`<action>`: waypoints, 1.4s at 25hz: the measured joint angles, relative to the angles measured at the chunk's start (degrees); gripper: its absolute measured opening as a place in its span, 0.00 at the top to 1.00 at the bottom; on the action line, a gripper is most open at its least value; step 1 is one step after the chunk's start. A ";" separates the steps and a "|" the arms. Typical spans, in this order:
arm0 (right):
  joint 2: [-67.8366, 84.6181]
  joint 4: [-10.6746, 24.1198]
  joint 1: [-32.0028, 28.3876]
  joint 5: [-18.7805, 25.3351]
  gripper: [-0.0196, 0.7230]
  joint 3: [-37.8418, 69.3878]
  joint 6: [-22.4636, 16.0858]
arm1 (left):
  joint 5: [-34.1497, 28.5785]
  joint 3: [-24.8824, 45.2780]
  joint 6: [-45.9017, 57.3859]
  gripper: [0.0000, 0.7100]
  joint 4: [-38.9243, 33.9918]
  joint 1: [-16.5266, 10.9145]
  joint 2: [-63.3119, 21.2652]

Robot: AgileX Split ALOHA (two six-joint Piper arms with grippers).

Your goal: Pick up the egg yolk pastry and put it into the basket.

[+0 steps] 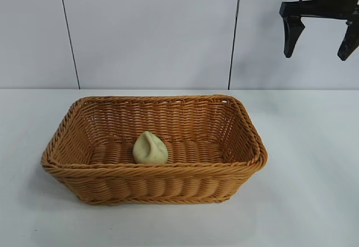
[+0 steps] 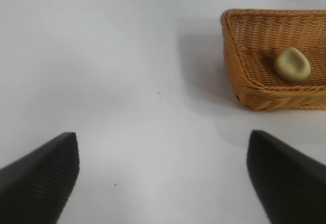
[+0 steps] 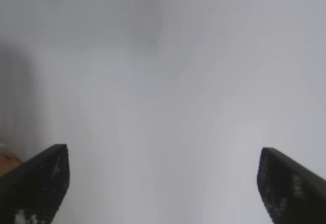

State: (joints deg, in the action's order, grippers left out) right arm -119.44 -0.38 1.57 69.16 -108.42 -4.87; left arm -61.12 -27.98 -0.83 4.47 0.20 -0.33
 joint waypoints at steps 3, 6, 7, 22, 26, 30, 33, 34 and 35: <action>5.10 -0.05 0.00 -0.06 0.04 7.88 1.18 | 0.00 0.00 0.00 0.03 0.00 0.00 0.00; 11.11 -0.05 0.00 -0.06 0.04 16.79 1.76 | 0.00 0.00 0.00 0.03 0.00 0.00 0.00; 13.30 -0.05 0.00 -0.06 0.04 20.17 2.03 | 0.00 0.00 0.00 0.03 0.00 0.00 0.00; 50.49 -0.15 0.00 -4.49 0.04 66.62 3.84 | 0.00 0.00 0.00 0.03 0.00 0.00 0.00; 61.93 -0.27 0.00 -8.58 0.04 75.61 3.84 | 0.00 0.00 0.00 0.03 0.00 0.00 0.00; 74.42 -1.27 0.00 -10.63 0.04 79.34 4.15 | 0.00 0.00 0.00 0.03 0.00 0.00 0.00; 83.31 -1.73 0.00 -10.99 0.04 79.45 4.87 | 0.00 0.00 0.00 0.03 0.00 0.00 0.00; 86.24 -1.92 0.00 -10.94 0.04 79.45 5.49 | 0.00 0.00 0.00 0.03 0.00 0.00 0.00; 89.11 -2.20 0.00 -10.88 0.04 79.51 5.82 | 0.00 0.00 0.00 0.03 0.00 0.00 0.00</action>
State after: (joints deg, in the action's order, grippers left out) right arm -30.33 -2.58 1.57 58.29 -28.91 0.95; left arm -61.12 -27.98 -0.83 4.47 0.20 -0.33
